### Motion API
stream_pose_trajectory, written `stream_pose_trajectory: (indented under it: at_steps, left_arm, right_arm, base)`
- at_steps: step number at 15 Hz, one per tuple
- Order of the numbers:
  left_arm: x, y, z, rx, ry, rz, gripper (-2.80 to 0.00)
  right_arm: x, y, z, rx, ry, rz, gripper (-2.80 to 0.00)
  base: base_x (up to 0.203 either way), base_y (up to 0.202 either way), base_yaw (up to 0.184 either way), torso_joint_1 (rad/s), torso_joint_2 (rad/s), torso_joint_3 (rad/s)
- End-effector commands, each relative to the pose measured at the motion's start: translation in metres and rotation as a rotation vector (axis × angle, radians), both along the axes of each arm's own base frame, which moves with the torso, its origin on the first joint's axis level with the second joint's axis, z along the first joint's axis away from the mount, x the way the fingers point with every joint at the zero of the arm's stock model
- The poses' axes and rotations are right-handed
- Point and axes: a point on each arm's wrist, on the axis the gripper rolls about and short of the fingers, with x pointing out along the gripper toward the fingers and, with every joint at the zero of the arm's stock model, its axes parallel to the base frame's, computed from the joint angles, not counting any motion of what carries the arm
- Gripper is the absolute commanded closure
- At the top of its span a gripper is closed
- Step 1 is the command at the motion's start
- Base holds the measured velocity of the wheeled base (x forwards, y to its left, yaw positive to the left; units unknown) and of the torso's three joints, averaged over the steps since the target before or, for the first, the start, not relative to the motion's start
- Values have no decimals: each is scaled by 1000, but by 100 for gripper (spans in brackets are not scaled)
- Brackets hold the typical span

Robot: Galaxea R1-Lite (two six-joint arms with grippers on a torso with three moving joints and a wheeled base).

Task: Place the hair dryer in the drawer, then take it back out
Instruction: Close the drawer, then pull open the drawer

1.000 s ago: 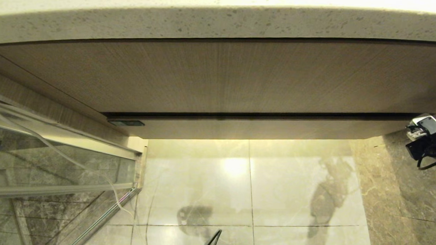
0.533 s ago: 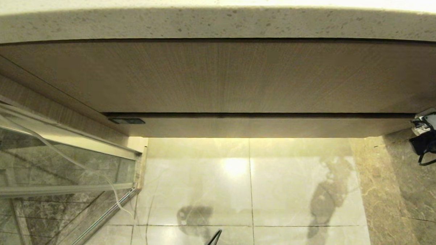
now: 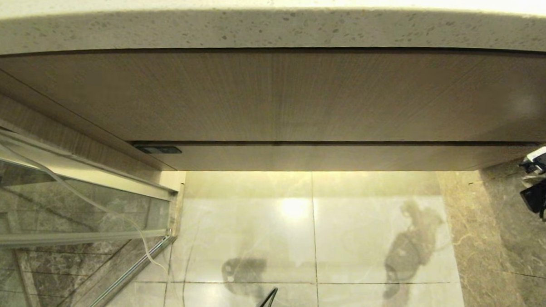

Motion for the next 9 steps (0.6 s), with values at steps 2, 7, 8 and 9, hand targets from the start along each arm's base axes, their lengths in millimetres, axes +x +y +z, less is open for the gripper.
stream_pose_trajectory:
  at_steps: [2,7,8,9]
  left_arm:
    - [4,0,-11,0,37,1,0]
    - [4,0,-11,0,38,1,0]
    - [4,0,-11,0,38,1,0]
    - [4,0,-11,-2,39,0,0]
  right_arm:
    - [-39,13,16,31,189,-1,0]
    - [-96,52,55,27,377,52,0]
    - [-109,64,66,16,392,70,0]
    - [-122,79,78,-1,392,95,0]
  base:
    - [0,0,0,0,0,0]
    - [0,0,0,0,0,0]
    - [0,0,0,0,0,0]
    - [0,0,0,0,0,0]
